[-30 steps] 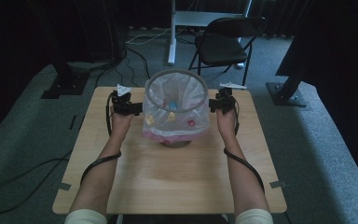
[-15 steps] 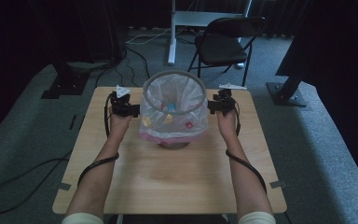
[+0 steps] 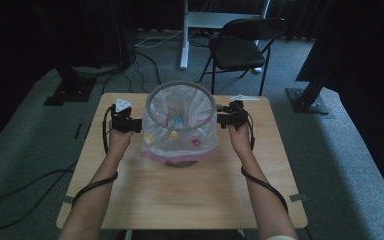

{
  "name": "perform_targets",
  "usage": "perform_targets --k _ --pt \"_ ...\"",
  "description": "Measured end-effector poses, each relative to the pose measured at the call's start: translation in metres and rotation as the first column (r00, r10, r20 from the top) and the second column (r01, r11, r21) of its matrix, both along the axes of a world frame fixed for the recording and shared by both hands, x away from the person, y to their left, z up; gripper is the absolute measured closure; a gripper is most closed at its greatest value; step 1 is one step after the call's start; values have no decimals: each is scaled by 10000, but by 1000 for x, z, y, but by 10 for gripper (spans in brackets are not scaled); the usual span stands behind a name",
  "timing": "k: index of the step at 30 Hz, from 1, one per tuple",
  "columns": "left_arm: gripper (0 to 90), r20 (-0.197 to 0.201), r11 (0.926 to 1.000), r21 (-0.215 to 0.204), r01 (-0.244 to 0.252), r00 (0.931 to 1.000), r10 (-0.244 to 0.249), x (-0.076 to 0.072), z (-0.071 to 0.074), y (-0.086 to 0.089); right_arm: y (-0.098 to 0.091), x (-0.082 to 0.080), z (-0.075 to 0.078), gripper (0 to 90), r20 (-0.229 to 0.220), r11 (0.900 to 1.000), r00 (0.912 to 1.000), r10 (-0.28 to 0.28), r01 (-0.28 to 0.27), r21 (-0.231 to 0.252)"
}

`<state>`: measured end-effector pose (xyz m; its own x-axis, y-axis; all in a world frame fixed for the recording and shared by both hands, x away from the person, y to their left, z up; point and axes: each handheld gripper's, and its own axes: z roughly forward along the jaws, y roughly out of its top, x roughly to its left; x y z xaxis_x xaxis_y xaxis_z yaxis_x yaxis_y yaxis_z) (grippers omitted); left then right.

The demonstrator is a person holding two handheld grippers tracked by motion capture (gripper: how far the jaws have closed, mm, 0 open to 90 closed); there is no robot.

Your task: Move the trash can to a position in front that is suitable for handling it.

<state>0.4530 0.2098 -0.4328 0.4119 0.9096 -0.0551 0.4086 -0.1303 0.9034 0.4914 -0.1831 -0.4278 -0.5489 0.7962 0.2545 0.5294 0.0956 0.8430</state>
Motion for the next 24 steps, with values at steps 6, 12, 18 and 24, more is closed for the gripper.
perform_targets --k 6,12,18,24 --pt "7 -3 9998 -158 138 9999 -138 -13 -2 9 5 -14 -4 172 23 9993 9998 222 -223 299" --pt "7 107 9997 -48 240 9997 -240 -27 -2 15 10 -29 -5 173 91 9986 9990 431 -434 317" --pt "8 128 9995 -56 302 9995 -301 -42 -2 22 15 -43 -6 173 64 9977 9983 580 -582 350" --pt "15 201 9989 -314 340 9992 -334 -56 -5 28 21 -57 -6 178 73 9971 9973 729 -730 235"
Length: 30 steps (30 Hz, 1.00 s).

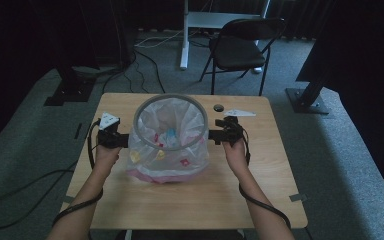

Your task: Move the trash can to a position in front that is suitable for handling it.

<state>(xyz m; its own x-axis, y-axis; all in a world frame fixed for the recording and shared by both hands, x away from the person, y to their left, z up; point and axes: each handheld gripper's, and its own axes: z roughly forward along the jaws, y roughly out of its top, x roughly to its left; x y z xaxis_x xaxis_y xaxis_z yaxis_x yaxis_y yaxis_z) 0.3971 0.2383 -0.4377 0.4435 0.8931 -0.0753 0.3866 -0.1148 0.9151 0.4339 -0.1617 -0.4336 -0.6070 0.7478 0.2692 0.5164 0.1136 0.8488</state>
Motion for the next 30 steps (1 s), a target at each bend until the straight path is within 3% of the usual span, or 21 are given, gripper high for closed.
perform_targets --k 19,26,30 --pt "29 189 9994 218 282 9994 -286 -52 0 14 11 -54 -2 180 229 9985 9982 548 -550 64" --pt "29 199 9995 -3 324 9993 -323 -69 -3 20 15 -70 -2 180 160 9974 9973 713 -714 42" --pt "29 231 9994 122 334 9992 -337 -77 -3 21 17 -79 -3 180 109 9968 9968 792 -793 114"
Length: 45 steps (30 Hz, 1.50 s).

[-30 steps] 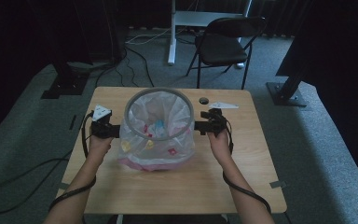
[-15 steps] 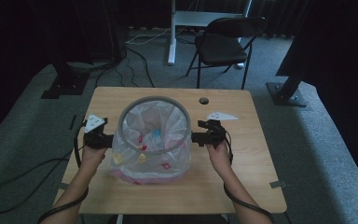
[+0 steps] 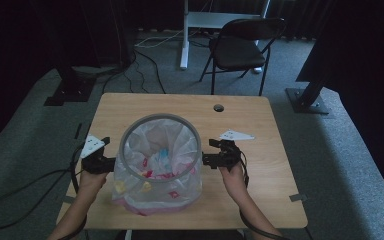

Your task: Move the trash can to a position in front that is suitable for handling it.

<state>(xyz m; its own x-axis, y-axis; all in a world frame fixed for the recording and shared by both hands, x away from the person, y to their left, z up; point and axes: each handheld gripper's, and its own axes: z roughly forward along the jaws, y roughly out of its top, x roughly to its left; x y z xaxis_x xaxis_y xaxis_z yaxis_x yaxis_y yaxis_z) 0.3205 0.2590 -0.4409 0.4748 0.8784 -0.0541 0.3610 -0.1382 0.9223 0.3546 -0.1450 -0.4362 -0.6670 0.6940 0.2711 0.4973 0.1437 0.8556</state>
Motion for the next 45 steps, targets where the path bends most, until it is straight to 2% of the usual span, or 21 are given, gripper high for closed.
perform_targets --k 3,9,18,22,24,26,29,30,33,34,35,36,37,39,42,45 --pt "29 -60 10000 -79 -7 10000 6 -5 -1 2 1 -4 -1 180 28 10000 10000 -7 7 40" --pt "29 -43 10000 52 -32 10000 32 -14 1 3 1 -16 -3 180 -95 9994 9998 195 -192 282" --pt "29 -35 10000 -10 30 10000 -30 -27 0 4 2 -31 -4 180 -132 9989 9992 368 -364 290" --pt "29 -16 9999 -21 109 9999 -109 -27 0 5 2 -30 -5 171 -134 9987 9990 434 -430 276" --pt "23 -84 9996 -208 170 9998 -172 -27 -1 7 1 -28 -7 135 -127 9983 9987 489 -485 321" --pt "23 -207 9998 -90 181 9996 -183 -27 -5 7 -3 -27 -7 137 -177 9987 9987 488 -485 161" --pt "23 -394 9998 -198 88 9992 -96 -30 -14 12 -11 -26 -6 136 -32 9985 9986 532 -532 -104" --pt "23 -447 9997 -240 56 9990 -67 -30 -17 15 -20 -26 -5 134 -3 9986 9986 521 -521 -32" --pt "23 -683 9992 -387 -74 9977 48 -34 -26 22 -28 -27 -4 134 203 9992 9991 367 -364 -164" --pt "23 -766 9990 -428 -96 9970 63 -36 -29 24 -33 -29 -3 134 297 9994 9990 334 -334 -9" --pt "23 -848 9990 -436 -124 9964 87 -38 -32 25 -41 -31 -3 141 308 9995 9990 310 -309 -58" --pt "23 -911 9988 -471 -149 9958 106 -40 -35 27 -41 -31 -3 141 308 9995 9990 310 -309 -58" --pt "23 -997 9987 -487 -121 9950 72 -42 -38 28 -44 -32 -3 154 322 9991 9989 337 -328 -268" --pt "23 -1176 9991 -433 -29 9931 -22 -47 -44 30 -51 -34 -5 195 123 9975 9985 533 -527 -461" --pt "23 -1384 9986 -529 53 9903 -126 -54 -52 33 -59 -35 -7 215 -356 9897 9920 1211 -1234 -718" --pt "23 -1542 9984 -508 236 9876 -312 -61 -57 34 -65 -38 -7 218 -681 9839 9834 1683 -1717 -492"
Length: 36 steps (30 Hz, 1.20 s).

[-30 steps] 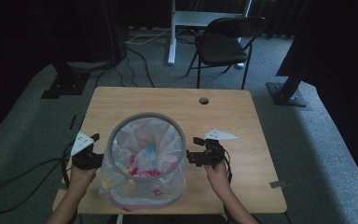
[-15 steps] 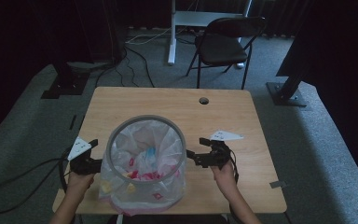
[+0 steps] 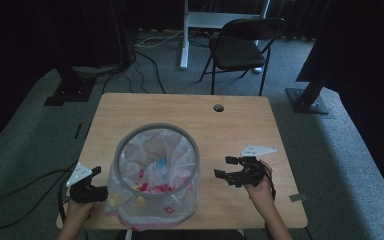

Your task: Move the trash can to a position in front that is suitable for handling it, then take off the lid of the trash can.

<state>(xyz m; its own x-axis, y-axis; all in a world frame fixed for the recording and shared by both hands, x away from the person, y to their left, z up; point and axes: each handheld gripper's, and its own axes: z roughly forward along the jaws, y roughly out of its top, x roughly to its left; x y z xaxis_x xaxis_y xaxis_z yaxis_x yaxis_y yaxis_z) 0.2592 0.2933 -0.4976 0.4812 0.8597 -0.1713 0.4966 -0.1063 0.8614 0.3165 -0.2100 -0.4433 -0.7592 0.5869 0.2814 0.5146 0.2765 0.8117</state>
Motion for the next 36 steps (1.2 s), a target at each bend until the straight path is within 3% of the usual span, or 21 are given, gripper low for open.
perform_targets --k 2,4,8,13,18,25,29,36 --pt "23 -80 9997 151 203 9998 -201 -5 -3 -1 -4 -4 4 217 174 9997 9997 -157 154 188" --pt "23 -151 9990 293 349 9993 -345 -9 -7 -2 -6 -6 11 181 27 9977 9998 184 -185 648" --pt "23 -343 9991 265 337 9989 -328 -11 -12 0 0 -9 34 128 351 9972 9986 407 -428 619" --pt "23 -433 9983 340 470 9980 -455 -11 -17 -1 10 -6 66 129 671 9917 9952 714 -780 1018" --pt "23 -399 9976 375 578 9976 -563 -13 -19 -2 23 -2 94 133 1434 9923 9867 767 -895 852" --pt "23 -324 9968 461 658 9974 -643 -14 -19 -2 42 13 125 155 1952 9906 9759 979 -1144 753" --pt "23 -302 9952 654 733 9970 -714 -14 -20 -3 56 23 136 203 2073 9911 9721 1095 -1228 523" --pt "23 -360 9948 569 848 9959 -828 -14 -20 -4 81 37 145 240 2023 9898 9692 1407 -1420 -82"
